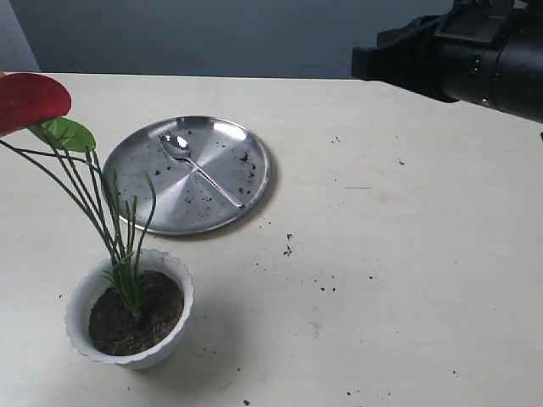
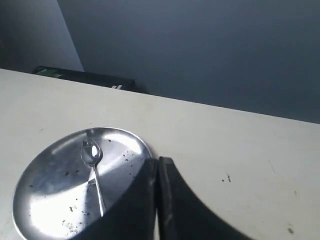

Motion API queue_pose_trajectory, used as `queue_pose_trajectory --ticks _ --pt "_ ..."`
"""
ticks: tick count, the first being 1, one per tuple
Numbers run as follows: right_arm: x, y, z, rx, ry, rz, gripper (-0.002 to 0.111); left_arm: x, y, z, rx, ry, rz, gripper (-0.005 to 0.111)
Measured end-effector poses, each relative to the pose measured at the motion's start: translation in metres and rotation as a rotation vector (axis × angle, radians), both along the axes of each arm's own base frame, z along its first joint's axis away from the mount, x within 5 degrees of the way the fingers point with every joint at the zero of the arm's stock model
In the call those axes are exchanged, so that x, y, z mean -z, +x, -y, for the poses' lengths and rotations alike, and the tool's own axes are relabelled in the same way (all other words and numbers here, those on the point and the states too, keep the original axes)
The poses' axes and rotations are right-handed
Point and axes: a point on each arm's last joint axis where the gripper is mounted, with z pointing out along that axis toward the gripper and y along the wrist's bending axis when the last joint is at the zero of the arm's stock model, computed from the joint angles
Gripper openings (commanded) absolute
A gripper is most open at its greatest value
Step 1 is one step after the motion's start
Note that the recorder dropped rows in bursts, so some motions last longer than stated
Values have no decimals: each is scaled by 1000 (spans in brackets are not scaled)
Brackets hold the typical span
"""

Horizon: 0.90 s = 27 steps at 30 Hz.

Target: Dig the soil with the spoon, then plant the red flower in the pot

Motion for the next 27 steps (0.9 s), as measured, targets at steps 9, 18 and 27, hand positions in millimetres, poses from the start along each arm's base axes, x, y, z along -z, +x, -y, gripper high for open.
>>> queue_pose_trajectory --ticks 9,18,27 --pt "17 -54 88 67 83 76 -1 0 0 0 0 0 0 0" --pt "72 -126 125 202 161 185 -1 0 0 0 0 0 0 0" --pt "86 -155 131 196 194 363 -1 0 0 0 0 0 0 0"
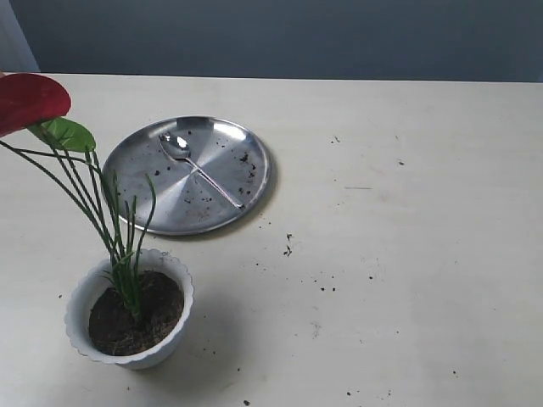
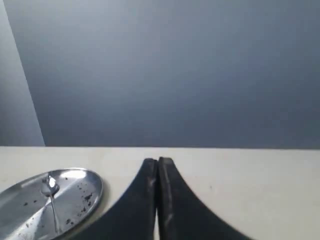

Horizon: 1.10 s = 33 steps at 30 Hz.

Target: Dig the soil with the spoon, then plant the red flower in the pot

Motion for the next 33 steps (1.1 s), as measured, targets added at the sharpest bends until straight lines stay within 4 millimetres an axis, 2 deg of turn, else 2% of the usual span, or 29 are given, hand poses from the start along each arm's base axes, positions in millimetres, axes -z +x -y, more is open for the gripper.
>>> queue_pose_trajectory --ticks 3,9,21,33 --pt "-3 -6 2 9 -1 55 -1 0 0 0 0 0 0 0" --pt "-5 -5 8 83 -63 33 -1 0 0 0 0 0 0 0" --pt "20 -4 21 237 -49 -269 -1 0 0 0 0 0 0 0" --pt "25 -4 26 311 -90 -302 -1 0 0 0 0 0 0 0"
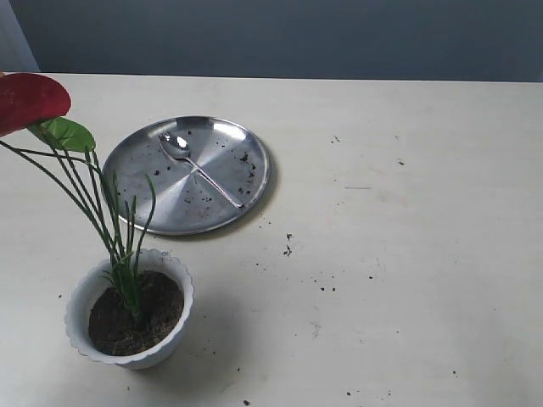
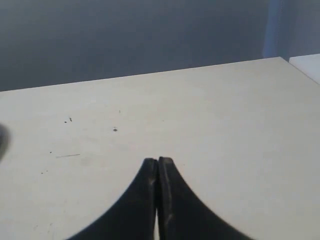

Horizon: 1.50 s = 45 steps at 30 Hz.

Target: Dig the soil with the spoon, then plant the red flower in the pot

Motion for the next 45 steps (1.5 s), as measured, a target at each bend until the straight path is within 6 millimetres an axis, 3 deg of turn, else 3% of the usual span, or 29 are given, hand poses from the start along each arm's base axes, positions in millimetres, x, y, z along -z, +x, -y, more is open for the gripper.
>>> queue_pose_trajectory --ticks 7,45 --pt "20 2 0 0 -8 -58 -1 0 0 0 0 0 0 0" --pt "19 2 0 -13 -57 -44 -1 0 0 0 0 0 0 0"
